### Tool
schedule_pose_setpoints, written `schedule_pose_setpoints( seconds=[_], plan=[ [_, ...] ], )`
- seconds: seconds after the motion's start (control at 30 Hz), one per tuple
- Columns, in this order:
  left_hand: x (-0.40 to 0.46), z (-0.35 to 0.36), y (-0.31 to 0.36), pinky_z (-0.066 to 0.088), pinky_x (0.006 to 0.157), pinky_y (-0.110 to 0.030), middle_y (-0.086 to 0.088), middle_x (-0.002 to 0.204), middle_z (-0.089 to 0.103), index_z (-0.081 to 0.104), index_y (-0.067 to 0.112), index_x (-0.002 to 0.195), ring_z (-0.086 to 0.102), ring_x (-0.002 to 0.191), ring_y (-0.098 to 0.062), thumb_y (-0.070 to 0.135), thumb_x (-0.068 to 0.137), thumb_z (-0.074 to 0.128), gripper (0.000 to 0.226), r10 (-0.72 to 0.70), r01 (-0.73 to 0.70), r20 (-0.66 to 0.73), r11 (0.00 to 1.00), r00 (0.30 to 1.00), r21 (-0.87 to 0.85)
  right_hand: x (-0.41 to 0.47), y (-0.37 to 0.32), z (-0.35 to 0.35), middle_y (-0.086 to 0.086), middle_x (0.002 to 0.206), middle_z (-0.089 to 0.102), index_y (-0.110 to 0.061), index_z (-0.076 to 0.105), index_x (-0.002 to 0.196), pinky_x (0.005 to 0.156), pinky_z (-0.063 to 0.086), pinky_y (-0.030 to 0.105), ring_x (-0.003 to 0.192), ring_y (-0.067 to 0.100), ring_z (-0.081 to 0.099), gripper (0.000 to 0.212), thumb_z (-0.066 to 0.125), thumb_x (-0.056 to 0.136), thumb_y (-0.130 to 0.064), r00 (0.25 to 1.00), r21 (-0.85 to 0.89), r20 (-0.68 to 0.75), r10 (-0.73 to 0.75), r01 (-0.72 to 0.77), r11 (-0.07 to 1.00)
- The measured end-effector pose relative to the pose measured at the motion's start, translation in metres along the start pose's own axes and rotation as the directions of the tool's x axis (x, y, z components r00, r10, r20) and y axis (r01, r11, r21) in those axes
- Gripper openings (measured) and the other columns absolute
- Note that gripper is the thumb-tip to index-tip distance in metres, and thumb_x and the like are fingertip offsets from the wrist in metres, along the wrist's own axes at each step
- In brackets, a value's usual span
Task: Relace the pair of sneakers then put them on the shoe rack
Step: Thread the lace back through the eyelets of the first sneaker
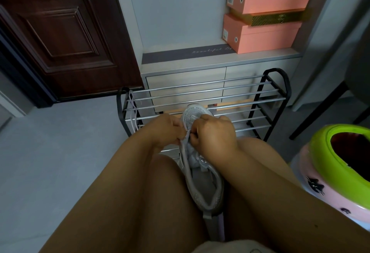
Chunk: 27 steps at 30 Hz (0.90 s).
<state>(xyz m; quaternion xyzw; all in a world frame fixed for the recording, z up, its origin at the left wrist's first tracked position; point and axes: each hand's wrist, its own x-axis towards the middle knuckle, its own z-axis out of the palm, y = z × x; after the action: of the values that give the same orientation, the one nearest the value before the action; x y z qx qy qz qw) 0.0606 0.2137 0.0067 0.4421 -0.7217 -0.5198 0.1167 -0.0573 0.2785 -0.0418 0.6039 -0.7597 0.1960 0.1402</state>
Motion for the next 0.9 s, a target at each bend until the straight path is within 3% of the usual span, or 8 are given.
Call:
schedule_pose_setpoints(
  seconds=[0.13,0.27,0.37,0.5,0.6,0.73,0.9],
  plan=[
    [0.003,0.009,-0.004,0.042,0.040,-0.009,-0.005,0.059,0.053,0.058,0.000,0.068,0.051,0.036,0.004,-0.013,0.080,0.055,0.018,0.007,-0.008,-0.095,1.000,0.995,-0.010,-0.001,-0.001,0.003,-0.005,0.056,0.060,-0.025,0.066,0.054,0.056,0.039,0.021,0.044,0.017,0.055,0.015,0.079,0.048,-0.031,0.997,0.003,0.038,0.064,-0.064,0.998],
    [0.009,0.013,-0.010,0.045,0.042,-0.011,-0.009,0.061,0.053,0.060,0.001,0.068,0.055,0.044,-0.004,-0.011,0.079,0.057,0.017,0.002,-0.009,-0.138,0.999,0.990,-0.051,-0.001,0.004,0.002,-0.002,0.068,0.065,-0.024,0.070,0.063,0.063,0.040,0.027,0.058,0.025,0.062,0.009,0.077,0.058,-0.026,0.995,0.148,0.062,0.073,-0.082,0.986],
    [0.011,0.011,-0.013,0.047,0.045,-0.014,-0.011,0.063,0.053,0.060,-0.001,0.074,0.052,0.056,-0.016,-0.015,0.078,0.052,0.016,-0.015,0.002,-0.095,0.991,0.995,-0.135,-0.001,0.008,0.002,-0.002,0.069,0.067,-0.024,0.071,0.064,0.064,0.037,0.025,0.059,0.026,0.062,0.013,0.081,0.057,-0.021,0.996,0.227,0.033,0.079,-0.084,0.970],
    [0.013,0.004,-0.019,0.050,0.050,-0.018,-0.006,0.059,0.058,0.056,-0.001,0.070,0.057,0.055,-0.013,-0.020,0.076,0.046,0.022,-0.018,0.033,0.053,0.954,0.998,-0.297,-0.003,0.006,0.002,-0.003,0.067,0.066,-0.023,0.070,0.062,0.064,0.045,0.029,0.054,0.025,0.061,0.010,0.079,0.057,-0.022,1.000,0.195,0.013,0.022,-0.024,0.980],
    [0.014,0.002,-0.021,0.051,0.052,-0.019,-0.009,0.064,0.057,0.057,-0.001,0.070,0.057,0.055,-0.013,-0.020,0.077,0.048,0.022,-0.010,0.039,0.093,0.948,0.996,-0.314,0.000,0.008,-0.003,-0.002,0.070,0.066,-0.022,0.070,0.065,0.064,0.045,0.030,0.058,0.026,0.062,0.004,0.073,0.063,-0.021,0.999,0.150,-0.008,-0.043,0.043,0.988],
    [0.012,0.011,-0.017,0.051,0.049,-0.018,-0.012,0.066,0.057,0.061,-0.003,0.072,0.057,0.056,-0.015,-0.017,0.078,0.053,0.017,-0.034,0.024,-0.035,0.967,0.999,-0.255,0.009,0.012,-0.015,-0.003,0.097,0.066,-0.025,0.070,0.092,0.070,0.037,0.024,0.091,0.024,0.062,0.017,0.057,0.081,-0.022,0.966,0.043,0.258,-0.032,0.021,0.999],
    [0.009,0.013,-0.016,0.051,0.049,-0.018,-0.013,0.069,0.060,0.064,-0.004,0.072,0.057,0.057,-0.017,-0.018,0.076,0.054,0.018,-0.053,0.026,-0.072,0.942,0.996,-0.335,0.013,0.022,-0.046,-0.006,0.091,0.067,-0.031,0.066,0.078,0.079,0.049,0.028,0.092,0.020,0.062,0.012,0.060,0.078,-0.020,0.872,0.185,0.488,-0.034,-0.065,0.981]
  ],
)
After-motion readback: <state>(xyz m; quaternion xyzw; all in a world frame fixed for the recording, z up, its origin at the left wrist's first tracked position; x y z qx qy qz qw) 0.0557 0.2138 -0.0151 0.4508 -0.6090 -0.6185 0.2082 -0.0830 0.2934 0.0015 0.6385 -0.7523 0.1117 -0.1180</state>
